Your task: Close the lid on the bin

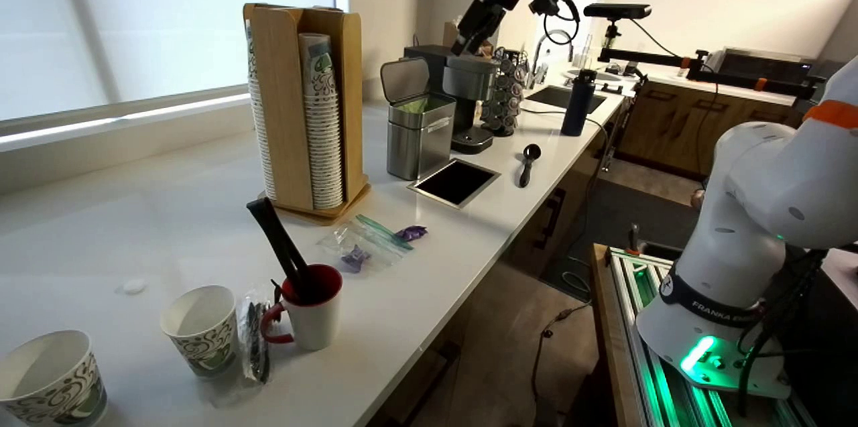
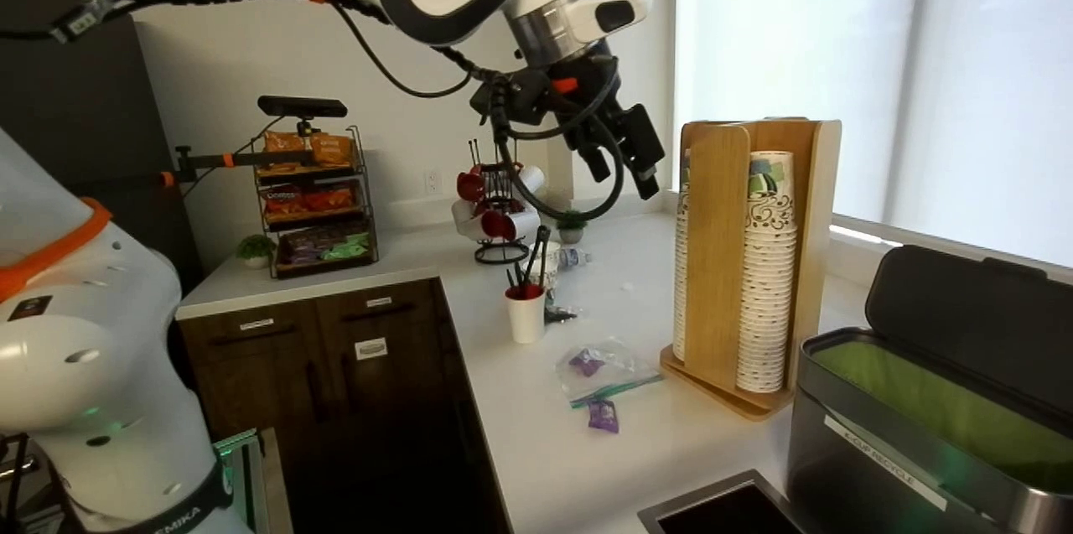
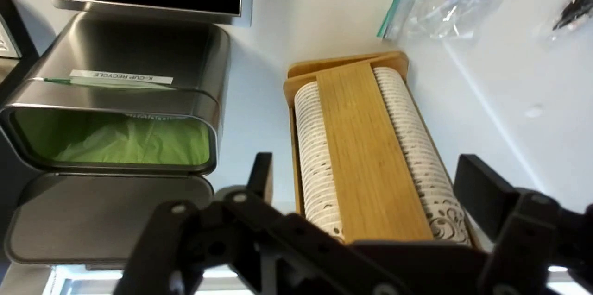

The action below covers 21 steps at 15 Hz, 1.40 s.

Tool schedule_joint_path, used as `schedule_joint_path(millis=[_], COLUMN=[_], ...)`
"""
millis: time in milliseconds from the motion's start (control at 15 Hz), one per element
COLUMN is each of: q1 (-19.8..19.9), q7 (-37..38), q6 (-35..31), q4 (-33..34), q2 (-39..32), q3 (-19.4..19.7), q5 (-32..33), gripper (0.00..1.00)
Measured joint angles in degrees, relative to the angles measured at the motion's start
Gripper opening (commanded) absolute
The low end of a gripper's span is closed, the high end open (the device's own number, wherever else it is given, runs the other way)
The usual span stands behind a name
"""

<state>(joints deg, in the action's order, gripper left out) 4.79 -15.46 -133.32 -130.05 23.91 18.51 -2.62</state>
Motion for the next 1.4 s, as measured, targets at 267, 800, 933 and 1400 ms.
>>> schedule_joint_path(millis=[267,800,933,1400], q1=[0.54,2.11,3.29,8.83], q7=[0.53,0.04,0.06,12.23], q6=[2.17,-1.74,-1.72,5.77], q4=[8.43,15.74,22.14,44.2], q2=[-6.76,-12.7,-17.89,-36.97], q3=[1.65,1.67,2.08,0.82], q5=[-4.71,-5.02,-5.35,-6.42], gripper=[1.0,1.0,1.0,1.0])
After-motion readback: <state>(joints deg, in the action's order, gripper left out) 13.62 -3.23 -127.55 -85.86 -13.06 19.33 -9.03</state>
